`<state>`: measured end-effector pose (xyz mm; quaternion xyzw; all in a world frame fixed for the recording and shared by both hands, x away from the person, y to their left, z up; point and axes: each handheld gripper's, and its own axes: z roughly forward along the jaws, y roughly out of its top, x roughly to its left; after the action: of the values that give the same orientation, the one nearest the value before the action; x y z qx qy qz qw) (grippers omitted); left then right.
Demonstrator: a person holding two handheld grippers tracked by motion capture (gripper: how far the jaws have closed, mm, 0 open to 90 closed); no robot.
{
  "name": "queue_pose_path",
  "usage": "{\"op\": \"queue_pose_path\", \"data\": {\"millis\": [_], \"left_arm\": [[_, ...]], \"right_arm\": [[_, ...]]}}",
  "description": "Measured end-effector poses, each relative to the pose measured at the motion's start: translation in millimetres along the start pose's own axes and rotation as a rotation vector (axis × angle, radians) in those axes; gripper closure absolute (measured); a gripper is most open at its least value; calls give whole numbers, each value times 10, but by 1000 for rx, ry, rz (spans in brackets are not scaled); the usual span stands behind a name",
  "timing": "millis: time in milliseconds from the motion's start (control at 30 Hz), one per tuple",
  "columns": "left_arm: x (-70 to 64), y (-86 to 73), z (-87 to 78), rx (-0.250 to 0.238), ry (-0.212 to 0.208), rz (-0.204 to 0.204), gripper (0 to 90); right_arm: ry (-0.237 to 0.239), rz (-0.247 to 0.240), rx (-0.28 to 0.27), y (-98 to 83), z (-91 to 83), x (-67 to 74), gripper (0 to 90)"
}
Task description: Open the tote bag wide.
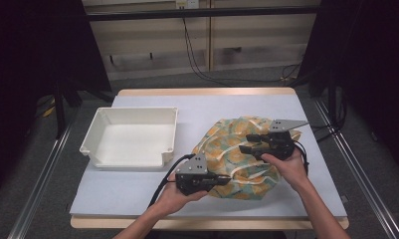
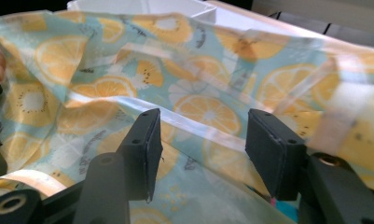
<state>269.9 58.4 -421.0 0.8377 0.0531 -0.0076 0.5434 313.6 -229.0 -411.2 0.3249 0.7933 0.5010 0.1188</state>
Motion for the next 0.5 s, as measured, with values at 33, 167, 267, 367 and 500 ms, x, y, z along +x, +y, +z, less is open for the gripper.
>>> {"op": "queue_pose_path", "data": {"millis": [33, 167, 267, 367, 500], "left_arm": [[-1, -1, 2, -1, 1, 0, 894], [-2, -4, 4, -3, -5, -3, 894], [-4, -3, 4, -9, -13, -7, 894], [-7, -5, 7, -6, -15, -8, 895], [-31, -4, 16, 0, -19, -6, 894]], "right_arm": [[8, -4, 8, 1, 28, -2, 443], [15, -16, 38, -2, 121, -2, 428], [23, -19, 59, -14, 176, -1, 440], [27, -20, 71, -27, 214, -12, 546], [37, -3, 66, -28, 235, -44, 693]]}}
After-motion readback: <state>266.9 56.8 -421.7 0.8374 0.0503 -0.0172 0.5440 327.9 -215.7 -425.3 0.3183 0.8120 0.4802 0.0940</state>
